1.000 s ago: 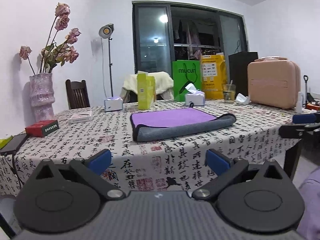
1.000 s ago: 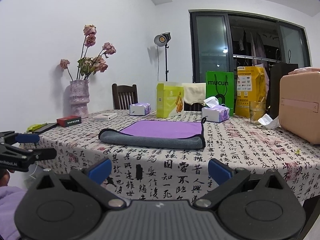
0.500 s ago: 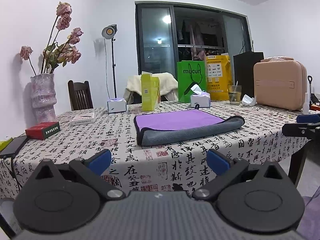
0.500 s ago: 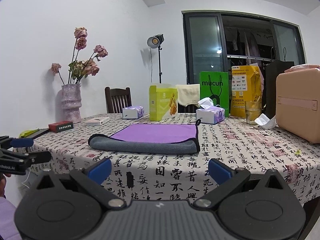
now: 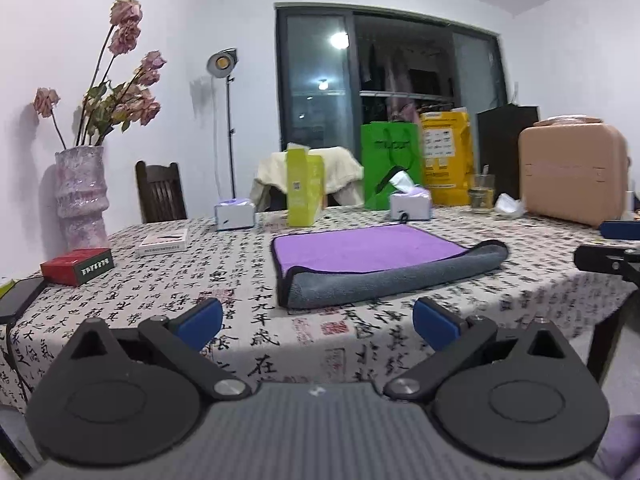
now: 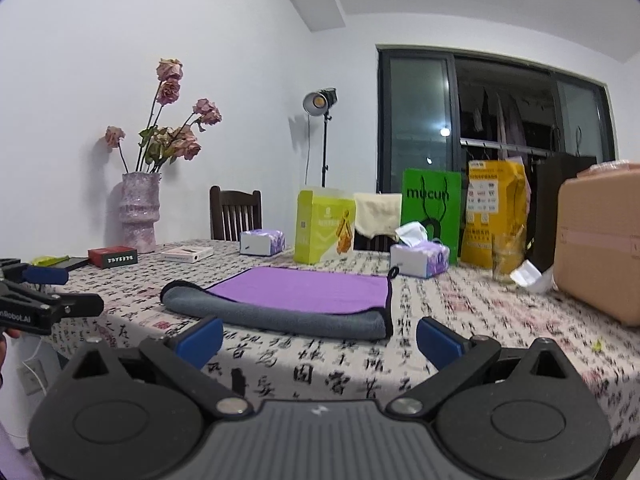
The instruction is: Fold towel
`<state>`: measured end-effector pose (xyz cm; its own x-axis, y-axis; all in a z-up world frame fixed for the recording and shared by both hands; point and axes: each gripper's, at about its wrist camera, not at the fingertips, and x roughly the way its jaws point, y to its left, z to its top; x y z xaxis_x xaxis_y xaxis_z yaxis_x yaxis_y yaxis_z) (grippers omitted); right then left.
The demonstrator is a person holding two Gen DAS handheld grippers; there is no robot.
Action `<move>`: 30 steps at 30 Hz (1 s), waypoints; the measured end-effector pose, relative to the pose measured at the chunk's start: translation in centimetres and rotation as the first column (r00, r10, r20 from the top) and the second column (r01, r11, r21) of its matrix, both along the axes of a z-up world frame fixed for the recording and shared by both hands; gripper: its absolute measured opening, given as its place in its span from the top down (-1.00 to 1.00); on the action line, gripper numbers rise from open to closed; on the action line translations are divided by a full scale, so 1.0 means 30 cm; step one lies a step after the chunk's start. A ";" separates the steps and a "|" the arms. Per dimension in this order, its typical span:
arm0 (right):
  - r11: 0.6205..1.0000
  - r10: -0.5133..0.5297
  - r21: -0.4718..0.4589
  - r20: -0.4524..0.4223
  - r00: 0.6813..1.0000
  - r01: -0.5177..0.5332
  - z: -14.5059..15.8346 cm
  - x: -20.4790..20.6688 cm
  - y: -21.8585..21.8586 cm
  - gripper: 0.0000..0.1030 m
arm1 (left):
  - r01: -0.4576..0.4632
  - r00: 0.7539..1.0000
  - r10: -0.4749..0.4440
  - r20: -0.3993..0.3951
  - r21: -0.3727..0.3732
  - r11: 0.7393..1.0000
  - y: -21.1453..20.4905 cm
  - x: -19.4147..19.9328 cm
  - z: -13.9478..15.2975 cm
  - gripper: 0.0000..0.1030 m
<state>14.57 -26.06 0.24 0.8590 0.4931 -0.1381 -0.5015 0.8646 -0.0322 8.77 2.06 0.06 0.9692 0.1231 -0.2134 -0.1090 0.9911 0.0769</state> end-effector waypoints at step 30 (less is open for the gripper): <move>0.996 0.071 -0.043 -0.195 0.978 -0.081 -0.038 0.588 0.069 -0.30 | -0.013 0.982 -0.009 -0.190 -0.114 0.993 0.130 0.523 -0.052 0.13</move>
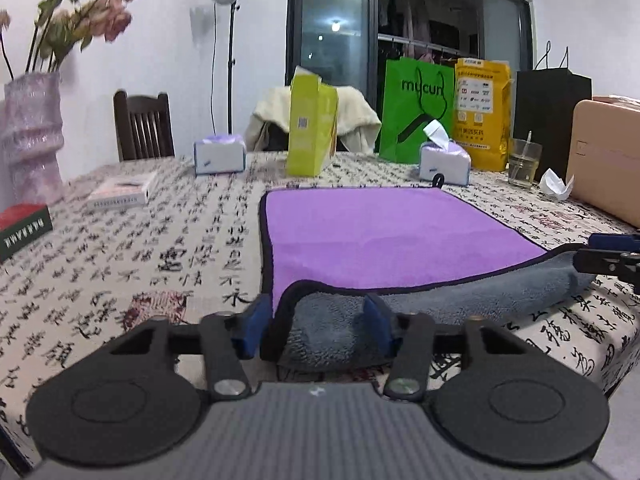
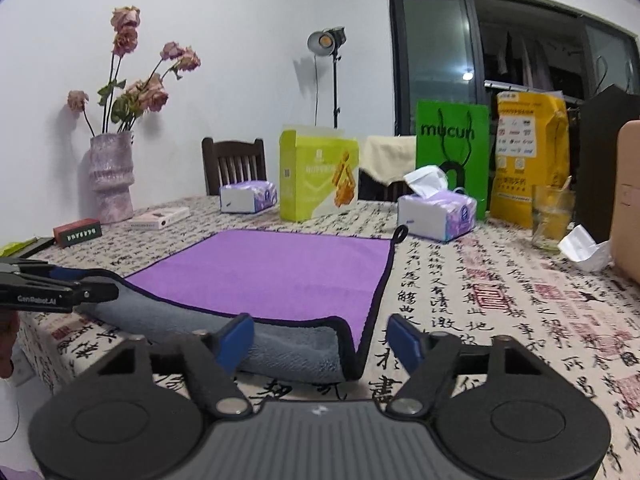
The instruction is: Fold towel
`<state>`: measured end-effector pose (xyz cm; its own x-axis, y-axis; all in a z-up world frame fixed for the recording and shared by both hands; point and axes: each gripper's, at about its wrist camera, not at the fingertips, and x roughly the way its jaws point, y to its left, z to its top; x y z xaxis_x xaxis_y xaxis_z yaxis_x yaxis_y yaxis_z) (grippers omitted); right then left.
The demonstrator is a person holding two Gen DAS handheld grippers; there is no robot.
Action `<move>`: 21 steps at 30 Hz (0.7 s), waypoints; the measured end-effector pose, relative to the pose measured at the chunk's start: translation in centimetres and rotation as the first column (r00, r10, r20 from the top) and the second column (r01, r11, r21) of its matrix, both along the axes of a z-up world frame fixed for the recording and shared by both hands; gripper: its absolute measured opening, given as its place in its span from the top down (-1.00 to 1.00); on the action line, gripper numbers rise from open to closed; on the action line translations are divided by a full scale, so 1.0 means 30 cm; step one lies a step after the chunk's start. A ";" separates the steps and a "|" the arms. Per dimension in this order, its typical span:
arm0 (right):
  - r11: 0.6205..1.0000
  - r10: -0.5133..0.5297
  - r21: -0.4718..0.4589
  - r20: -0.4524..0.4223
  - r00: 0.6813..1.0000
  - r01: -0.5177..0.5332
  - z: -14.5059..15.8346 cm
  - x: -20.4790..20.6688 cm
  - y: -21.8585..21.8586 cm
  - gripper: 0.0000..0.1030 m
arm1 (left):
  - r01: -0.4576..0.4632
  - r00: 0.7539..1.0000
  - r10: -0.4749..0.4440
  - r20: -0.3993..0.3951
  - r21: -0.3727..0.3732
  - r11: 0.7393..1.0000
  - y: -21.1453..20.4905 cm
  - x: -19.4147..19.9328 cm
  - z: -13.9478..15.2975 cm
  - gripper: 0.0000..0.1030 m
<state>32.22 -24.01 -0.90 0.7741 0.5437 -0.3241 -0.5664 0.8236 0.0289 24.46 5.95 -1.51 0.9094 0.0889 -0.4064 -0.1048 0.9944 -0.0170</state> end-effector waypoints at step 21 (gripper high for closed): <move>0.999 0.003 -0.034 -0.070 0.998 -0.006 -0.011 0.113 0.044 0.88 | -0.021 1.000 0.021 0.002 0.018 1.000 -0.005 0.023 0.034 0.87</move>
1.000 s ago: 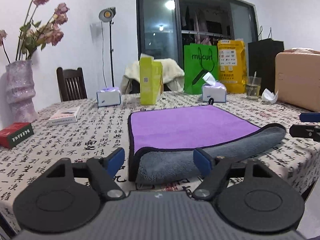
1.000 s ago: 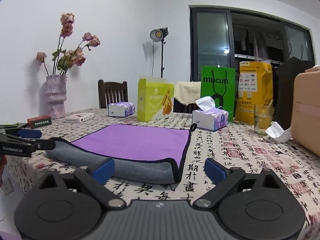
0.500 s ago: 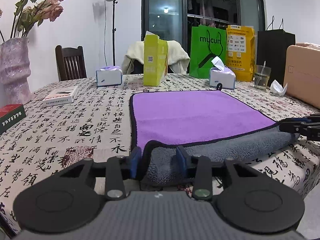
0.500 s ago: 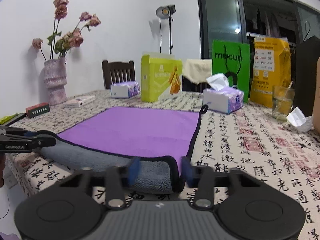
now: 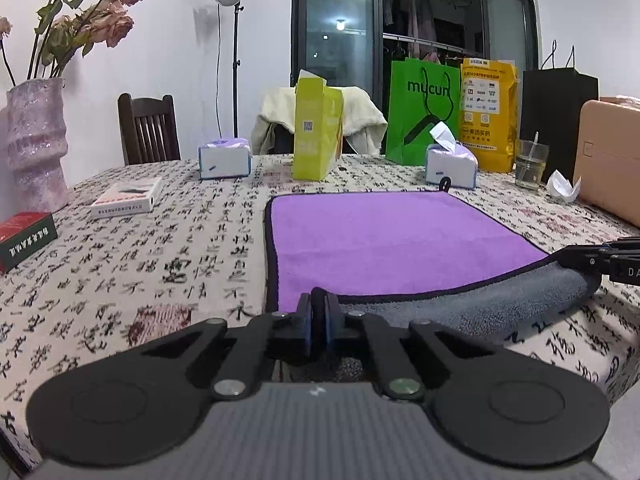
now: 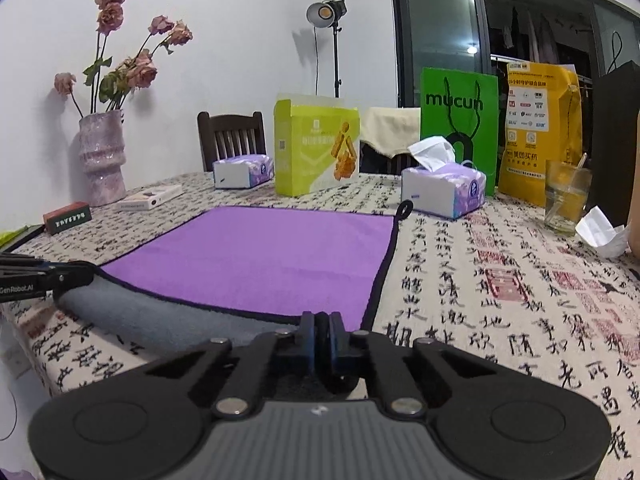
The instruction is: Fold towel
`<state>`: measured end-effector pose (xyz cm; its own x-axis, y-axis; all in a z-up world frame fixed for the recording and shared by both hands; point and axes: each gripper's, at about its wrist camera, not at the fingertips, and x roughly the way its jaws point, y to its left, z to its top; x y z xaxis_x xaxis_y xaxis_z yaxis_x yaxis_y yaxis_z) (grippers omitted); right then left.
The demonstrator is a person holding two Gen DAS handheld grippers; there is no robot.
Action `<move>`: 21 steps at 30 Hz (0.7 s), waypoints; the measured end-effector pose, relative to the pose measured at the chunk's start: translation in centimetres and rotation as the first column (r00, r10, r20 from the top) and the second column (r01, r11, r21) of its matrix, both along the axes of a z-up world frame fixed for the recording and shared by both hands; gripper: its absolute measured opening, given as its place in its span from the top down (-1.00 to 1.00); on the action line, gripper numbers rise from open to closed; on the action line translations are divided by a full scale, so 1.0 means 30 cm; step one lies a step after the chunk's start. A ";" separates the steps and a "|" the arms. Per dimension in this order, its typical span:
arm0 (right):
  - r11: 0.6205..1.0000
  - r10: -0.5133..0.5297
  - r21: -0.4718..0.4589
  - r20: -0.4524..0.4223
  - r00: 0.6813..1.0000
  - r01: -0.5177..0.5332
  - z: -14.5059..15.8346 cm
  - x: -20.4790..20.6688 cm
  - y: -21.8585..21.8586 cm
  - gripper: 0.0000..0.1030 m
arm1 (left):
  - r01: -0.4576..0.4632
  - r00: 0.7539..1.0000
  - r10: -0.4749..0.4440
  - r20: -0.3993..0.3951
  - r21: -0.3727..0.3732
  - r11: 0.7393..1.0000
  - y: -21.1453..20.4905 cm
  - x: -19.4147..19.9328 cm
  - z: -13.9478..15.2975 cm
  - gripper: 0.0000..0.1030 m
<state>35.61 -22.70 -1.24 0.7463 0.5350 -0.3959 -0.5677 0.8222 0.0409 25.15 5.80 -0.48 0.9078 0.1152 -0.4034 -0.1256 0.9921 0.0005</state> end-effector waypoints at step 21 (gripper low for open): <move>0.999 -0.005 -0.043 0.018 1.000 0.005 0.107 0.208 0.066 0.88 | -0.009 1.000 0.009 0.013 -0.009 1.000 0.072 0.229 0.102 0.87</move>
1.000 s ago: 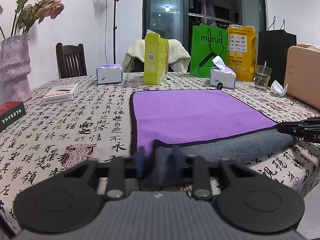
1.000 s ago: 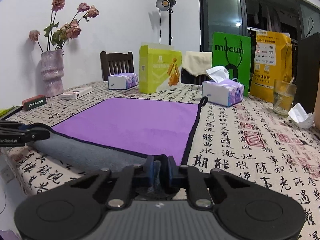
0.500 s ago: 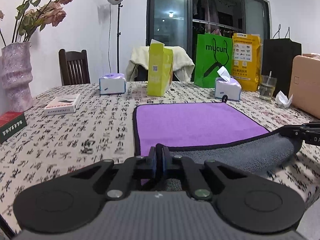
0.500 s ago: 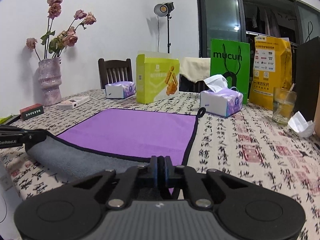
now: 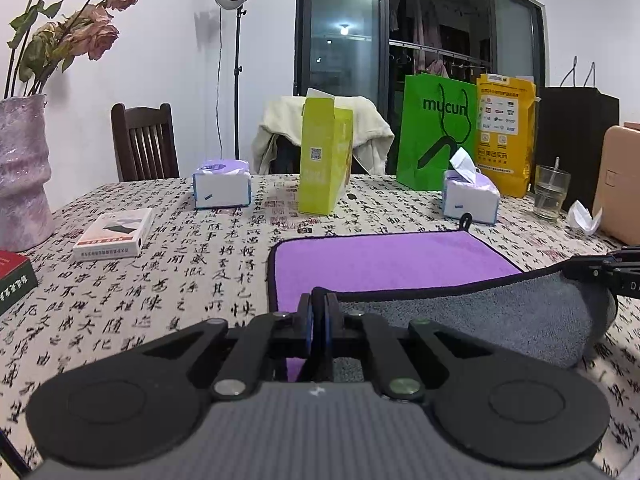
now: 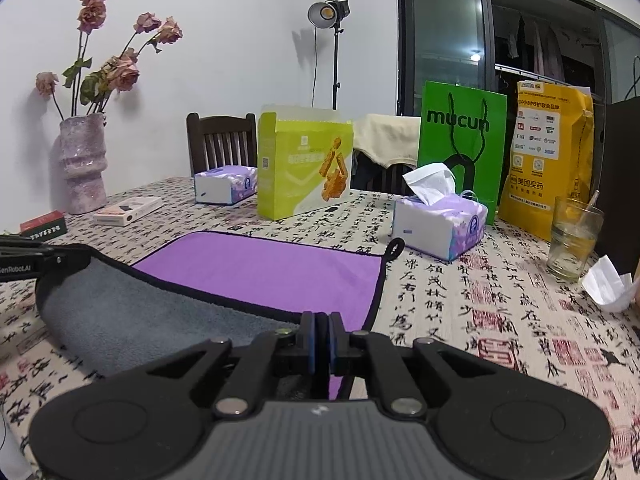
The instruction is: Fold towel
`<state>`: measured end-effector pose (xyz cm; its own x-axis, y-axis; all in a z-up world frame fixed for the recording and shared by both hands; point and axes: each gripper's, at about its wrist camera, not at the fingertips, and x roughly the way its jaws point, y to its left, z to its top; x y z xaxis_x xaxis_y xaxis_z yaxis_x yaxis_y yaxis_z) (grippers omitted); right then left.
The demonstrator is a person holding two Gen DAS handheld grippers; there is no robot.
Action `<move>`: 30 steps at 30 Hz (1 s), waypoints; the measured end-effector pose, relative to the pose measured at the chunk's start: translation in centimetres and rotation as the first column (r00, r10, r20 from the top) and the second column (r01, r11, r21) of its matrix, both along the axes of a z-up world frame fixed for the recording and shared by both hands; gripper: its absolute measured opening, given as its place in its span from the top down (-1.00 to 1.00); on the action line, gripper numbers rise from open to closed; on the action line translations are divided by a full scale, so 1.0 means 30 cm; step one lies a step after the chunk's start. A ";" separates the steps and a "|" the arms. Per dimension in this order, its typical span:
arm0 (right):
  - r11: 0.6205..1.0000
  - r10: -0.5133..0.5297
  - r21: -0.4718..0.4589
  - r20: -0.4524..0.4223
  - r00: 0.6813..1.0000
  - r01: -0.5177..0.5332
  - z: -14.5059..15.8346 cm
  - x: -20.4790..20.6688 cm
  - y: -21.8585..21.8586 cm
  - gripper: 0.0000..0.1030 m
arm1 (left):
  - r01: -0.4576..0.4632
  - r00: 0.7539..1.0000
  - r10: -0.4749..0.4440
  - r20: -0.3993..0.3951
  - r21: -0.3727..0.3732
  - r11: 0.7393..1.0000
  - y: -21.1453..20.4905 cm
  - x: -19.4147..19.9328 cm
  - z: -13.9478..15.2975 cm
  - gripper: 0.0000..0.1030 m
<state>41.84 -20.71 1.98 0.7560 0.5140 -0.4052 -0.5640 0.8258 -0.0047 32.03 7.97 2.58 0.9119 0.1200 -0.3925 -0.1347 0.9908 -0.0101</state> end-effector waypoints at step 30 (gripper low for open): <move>0.999 -0.013 -0.031 -0.002 1.000 0.013 0.117 0.330 0.102 0.88 | -0.014 1.000 0.014 0.013 0.003 1.000 0.077 0.312 0.133 0.87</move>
